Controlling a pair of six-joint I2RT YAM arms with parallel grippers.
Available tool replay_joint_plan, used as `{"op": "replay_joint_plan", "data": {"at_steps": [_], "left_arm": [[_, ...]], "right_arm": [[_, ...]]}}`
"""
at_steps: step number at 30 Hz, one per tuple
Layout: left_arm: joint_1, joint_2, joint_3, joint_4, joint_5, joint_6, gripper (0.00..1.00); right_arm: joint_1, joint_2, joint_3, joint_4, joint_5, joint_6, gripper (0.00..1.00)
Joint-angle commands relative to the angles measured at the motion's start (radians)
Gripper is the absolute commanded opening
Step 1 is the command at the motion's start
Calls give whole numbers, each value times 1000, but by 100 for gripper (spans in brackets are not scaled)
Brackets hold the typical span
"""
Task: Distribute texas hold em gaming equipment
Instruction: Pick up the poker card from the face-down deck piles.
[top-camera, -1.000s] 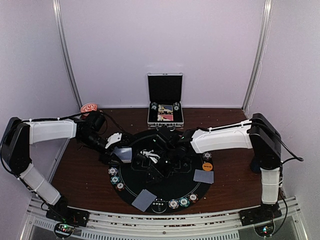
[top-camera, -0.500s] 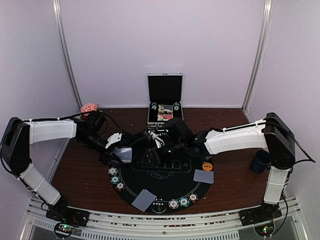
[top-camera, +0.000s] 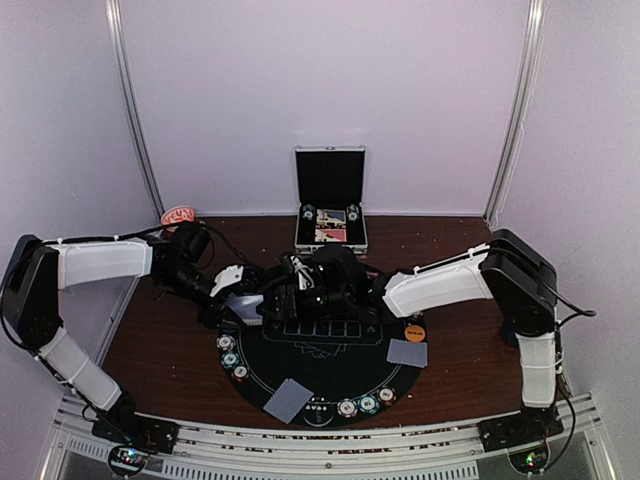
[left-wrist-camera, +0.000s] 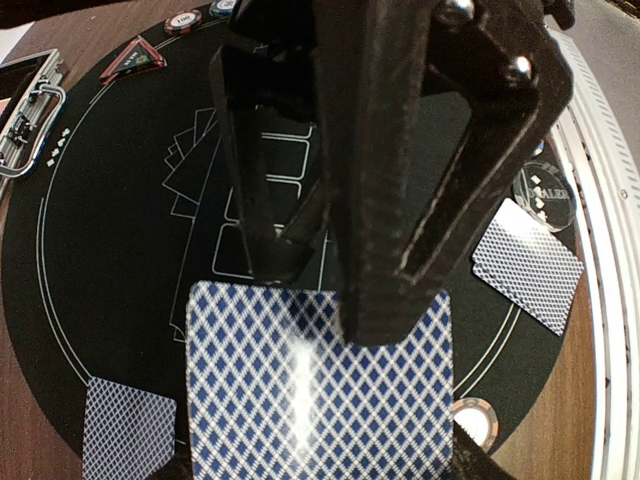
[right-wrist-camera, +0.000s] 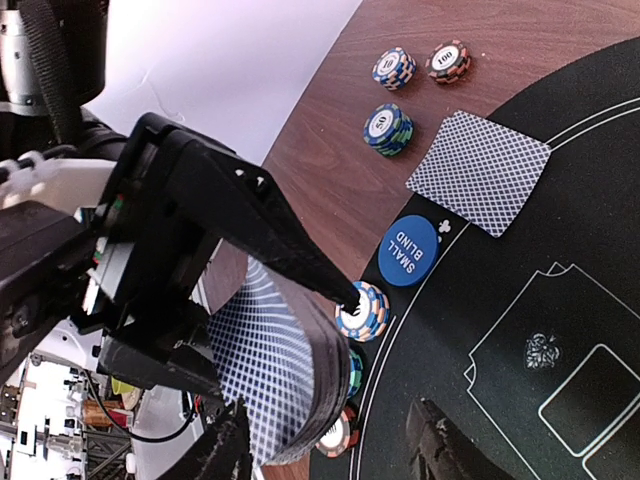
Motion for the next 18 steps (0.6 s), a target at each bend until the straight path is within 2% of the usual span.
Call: {"op": "replay_joint_plan", "data": {"at_steps": [1, 13, 18], "left_arm": [[6, -24, -1, 20, 16, 14, 59], [5, -19, -1, 20, 16, 16, 59], [5, -21, -1, 20, 16, 16, 59]], "right_arm": [[0, 34, 47, 61, 10, 44, 55], [-1, 141, 155, 38, 36, 61, 56], [-3, 144, 160, -1, 55, 51, 51]]}}
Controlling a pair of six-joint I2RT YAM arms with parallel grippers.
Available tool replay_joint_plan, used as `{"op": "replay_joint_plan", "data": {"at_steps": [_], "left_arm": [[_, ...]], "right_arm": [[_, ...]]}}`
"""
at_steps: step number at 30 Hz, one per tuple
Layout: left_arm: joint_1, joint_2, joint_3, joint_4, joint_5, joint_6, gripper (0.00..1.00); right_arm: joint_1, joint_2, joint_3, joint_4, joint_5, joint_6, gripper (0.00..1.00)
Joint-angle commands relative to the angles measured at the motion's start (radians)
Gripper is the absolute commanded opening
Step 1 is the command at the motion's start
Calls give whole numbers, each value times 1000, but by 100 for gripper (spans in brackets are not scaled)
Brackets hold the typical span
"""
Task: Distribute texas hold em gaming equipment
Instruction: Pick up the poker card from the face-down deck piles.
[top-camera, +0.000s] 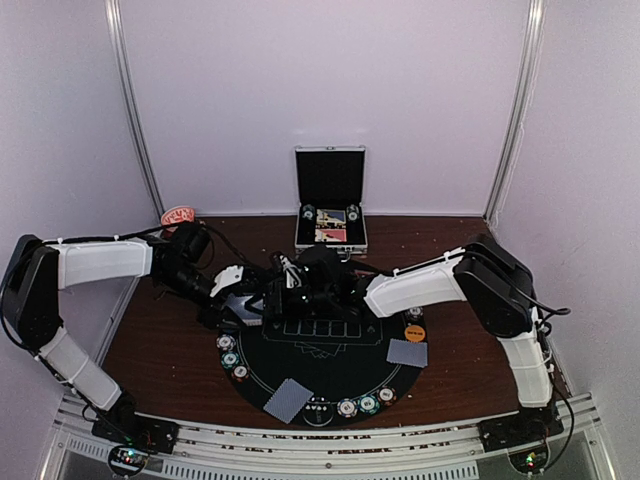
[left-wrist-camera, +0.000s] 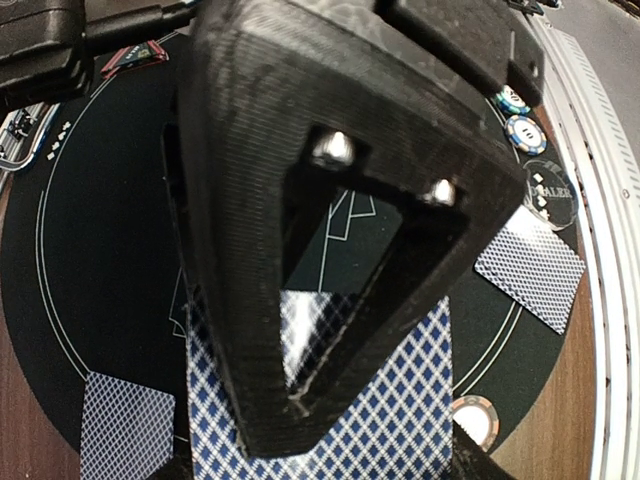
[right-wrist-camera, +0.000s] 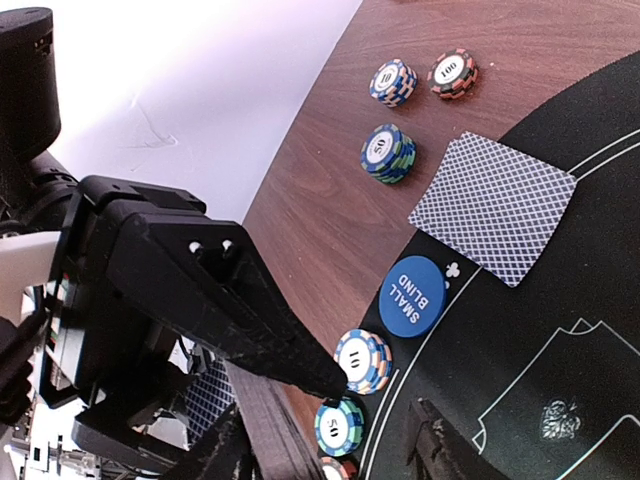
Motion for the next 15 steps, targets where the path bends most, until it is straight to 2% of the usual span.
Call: {"op": "replay_joint_plan", "data": {"at_steps": [1, 6, 10, 15], "left_arm": [[6, -20, -1, 22, 22, 15, 59], [5, -19, -1, 22, 22, 15, 59], [5, -16, 1, 22, 21, 15, 59], [5, -10, 0, 22, 20, 16, 59]], "right_arm": [[-5, -7, 1, -35, 43, -7, 49], [-28, -67, -92, -20, 68, -4, 39], [-38, -96, -131, -10, 56, -2, 35], [-37, -102, -154, 79, -43, 44, 27]]}}
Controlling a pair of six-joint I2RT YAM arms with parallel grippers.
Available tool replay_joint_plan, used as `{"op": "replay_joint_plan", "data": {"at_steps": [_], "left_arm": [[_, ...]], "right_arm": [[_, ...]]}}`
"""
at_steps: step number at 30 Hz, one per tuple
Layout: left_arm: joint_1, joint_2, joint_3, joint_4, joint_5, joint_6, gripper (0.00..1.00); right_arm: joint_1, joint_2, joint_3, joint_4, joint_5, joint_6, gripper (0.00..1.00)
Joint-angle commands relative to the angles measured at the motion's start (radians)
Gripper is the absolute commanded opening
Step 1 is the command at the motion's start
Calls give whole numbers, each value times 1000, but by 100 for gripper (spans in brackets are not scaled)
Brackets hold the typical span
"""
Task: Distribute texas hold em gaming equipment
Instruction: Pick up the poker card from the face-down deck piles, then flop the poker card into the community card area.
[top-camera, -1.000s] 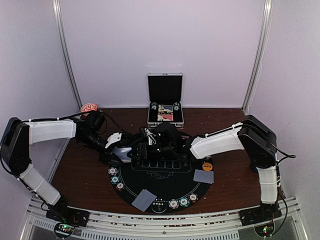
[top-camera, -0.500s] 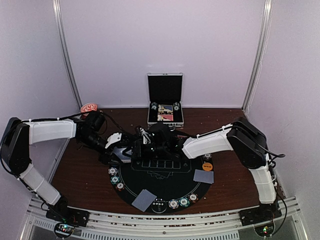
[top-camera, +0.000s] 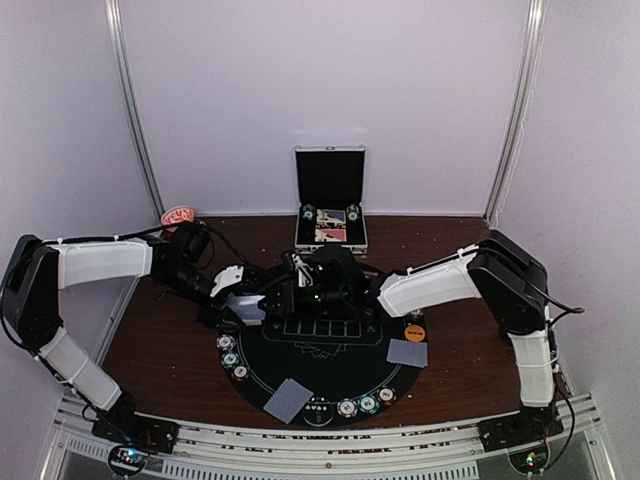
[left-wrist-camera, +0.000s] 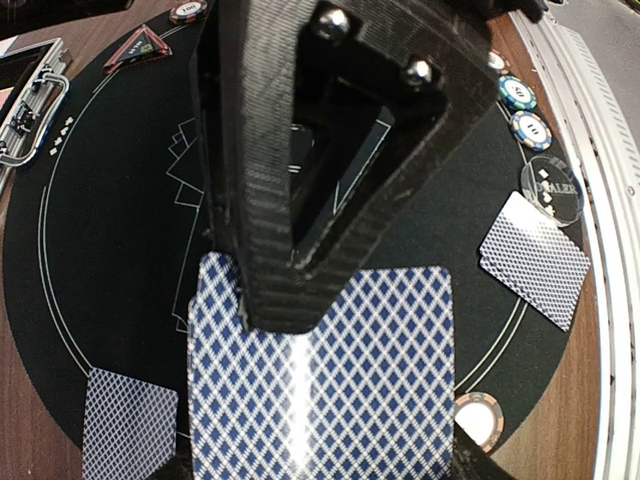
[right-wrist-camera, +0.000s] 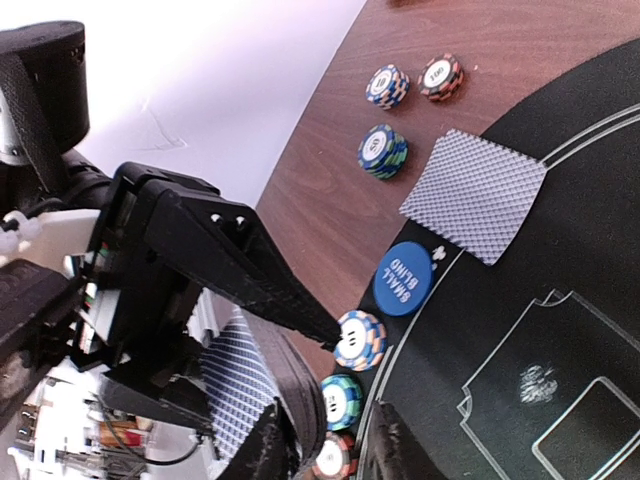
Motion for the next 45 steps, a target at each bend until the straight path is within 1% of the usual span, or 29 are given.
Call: {"op": "replay_joint_plan", "data": {"at_steps": [1, 3, 6, 16, 17, 25, 37, 41, 45], "left_arm": [[5, -9, 2, 18, 35, 16, 59], [5, -5, 3, 18, 36, 15, 59], [5, -2, 3, 18, 35, 16, 59], [5, -4, 1, 18, 35, 17, 59], [5, -4, 1, 18, 35, 17, 59], [5, -2, 1, 18, 33, 17, 59], [5, -1, 2, 18, 32, 16, 59], [6, 2, 2, 23, 30, 15, 59], [5, 4, 2, 28, 22, 7, 59]], "right_arm": [[-15, -22, -45, 70, -58, 61, 26], [-12, -16, -46, 116, -88, 91, 25], [-2, -10, -27, 109, -89, 93, 21], [2, -31, -55, 161, -99, 125, 1], [2, -37, -60, 166, -101, 129, 0], [-11, -85, -102, 172, -92, 129, 0], [-74, -244, -261, 146, -52, 76, 0], [-108, -327, -299, 66, 12, 0, 0], [-107, -380, -271, -128, 198, -166, 0]]}}
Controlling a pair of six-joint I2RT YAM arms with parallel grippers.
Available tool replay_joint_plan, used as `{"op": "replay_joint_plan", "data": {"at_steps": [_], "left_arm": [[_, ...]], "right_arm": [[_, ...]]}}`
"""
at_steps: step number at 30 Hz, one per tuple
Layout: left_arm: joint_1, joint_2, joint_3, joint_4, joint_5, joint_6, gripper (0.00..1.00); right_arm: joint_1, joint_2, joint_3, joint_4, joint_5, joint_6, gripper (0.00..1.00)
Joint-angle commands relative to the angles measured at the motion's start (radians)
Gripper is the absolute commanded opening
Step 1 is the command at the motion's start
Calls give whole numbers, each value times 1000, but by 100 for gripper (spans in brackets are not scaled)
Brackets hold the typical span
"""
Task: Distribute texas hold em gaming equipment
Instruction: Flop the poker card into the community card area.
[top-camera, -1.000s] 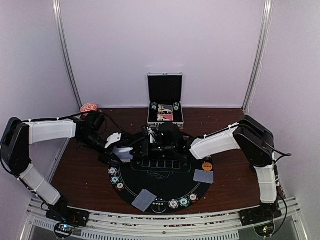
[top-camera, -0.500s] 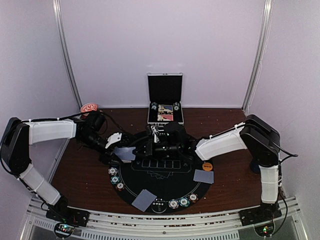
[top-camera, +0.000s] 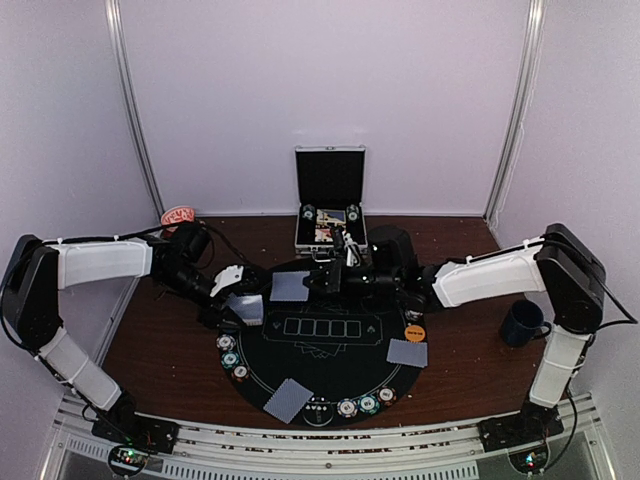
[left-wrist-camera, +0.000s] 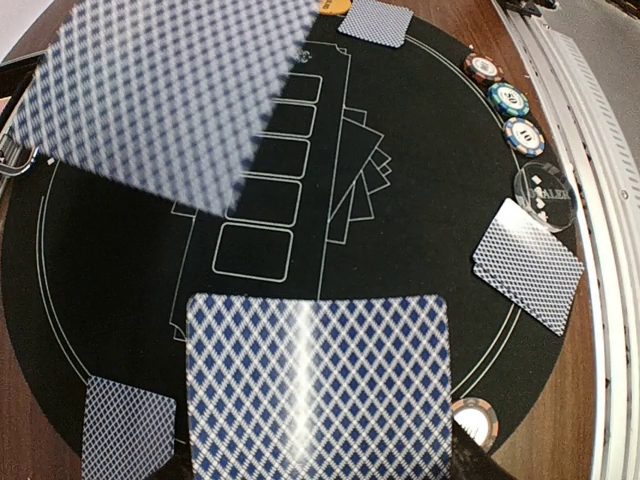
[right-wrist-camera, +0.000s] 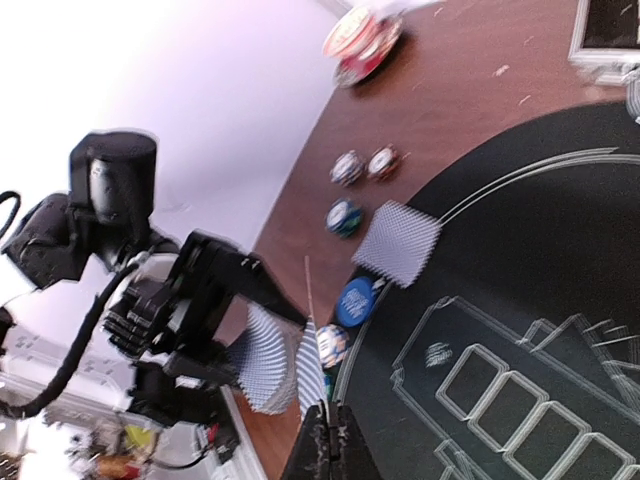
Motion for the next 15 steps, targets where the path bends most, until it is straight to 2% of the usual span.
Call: {"op": "replay_joint_plan", "data": {"at_steps": [1, 6, 15], "left_arm": [[6, 3, 3, 30, -3, 0, 59], [6, -3, -2, 45, -25, -13, 59], [18, -1, 3, 84, -85, -65, 58]], "right_arm": [[-6, -65, 37, -202, 248, -210, 0], [18, -38, 104, -359, 465, -324, 0], [92, 67, 239, -473, 687, -434, 0]]}}
